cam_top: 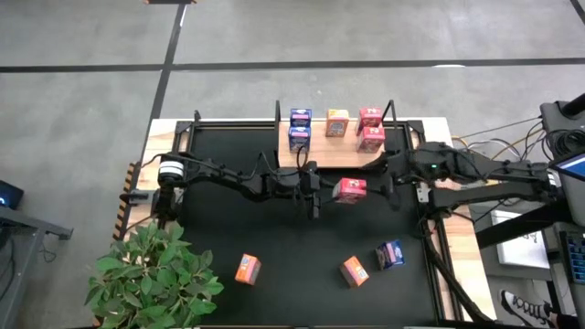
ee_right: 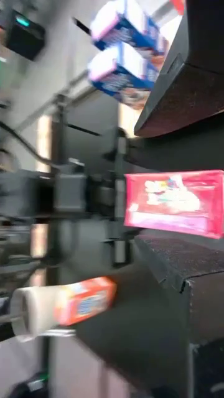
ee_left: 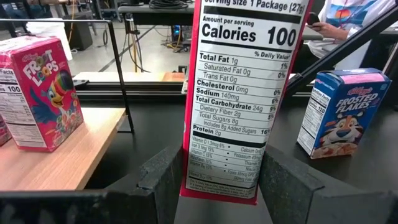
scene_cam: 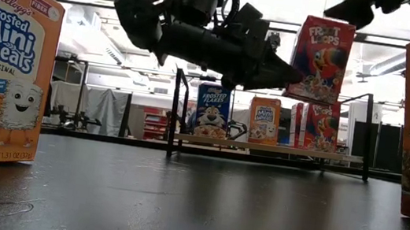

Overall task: Stack cereal on shelf
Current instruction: Put the red cereal box on the shelf aligned with the other red cereal box

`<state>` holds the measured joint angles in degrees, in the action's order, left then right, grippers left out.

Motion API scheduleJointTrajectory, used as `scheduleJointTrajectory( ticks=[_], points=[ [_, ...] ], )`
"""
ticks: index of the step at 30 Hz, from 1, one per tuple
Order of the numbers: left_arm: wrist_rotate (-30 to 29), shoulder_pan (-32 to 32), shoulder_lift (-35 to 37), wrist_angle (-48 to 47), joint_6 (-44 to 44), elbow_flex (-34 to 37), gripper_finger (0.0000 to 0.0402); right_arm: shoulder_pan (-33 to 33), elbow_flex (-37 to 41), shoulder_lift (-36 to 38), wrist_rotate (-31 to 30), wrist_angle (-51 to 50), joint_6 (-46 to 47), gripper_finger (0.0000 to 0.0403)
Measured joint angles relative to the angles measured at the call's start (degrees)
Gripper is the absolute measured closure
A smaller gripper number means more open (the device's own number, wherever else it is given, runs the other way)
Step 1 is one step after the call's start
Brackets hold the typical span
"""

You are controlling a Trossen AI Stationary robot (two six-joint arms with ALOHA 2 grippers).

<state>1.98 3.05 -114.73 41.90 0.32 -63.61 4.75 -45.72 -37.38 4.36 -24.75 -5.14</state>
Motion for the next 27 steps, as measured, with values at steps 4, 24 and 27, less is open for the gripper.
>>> scheduleJointTrajectory(
  ticks=[4,24,27],
  points=[
    [0.01,0.0,0.01,-0.01,0.0,0.0,0.0231,0.0,-5.71,-5.85,-0.46,-7.16,-0.46,0.0141],
    [-2.97,0.07,0.08,0.1,-0.94,0.0,0.0231,0.0,-27.11,-25.48,-1.53,-33.14,3.31,0.0151],
    [-3.05,0.11,0.12,0.1,-0.94,0.0,0.0231,0.0,-28.54,-26.73,-1.53,-35.07,3.75,0.0153]
  ],
)
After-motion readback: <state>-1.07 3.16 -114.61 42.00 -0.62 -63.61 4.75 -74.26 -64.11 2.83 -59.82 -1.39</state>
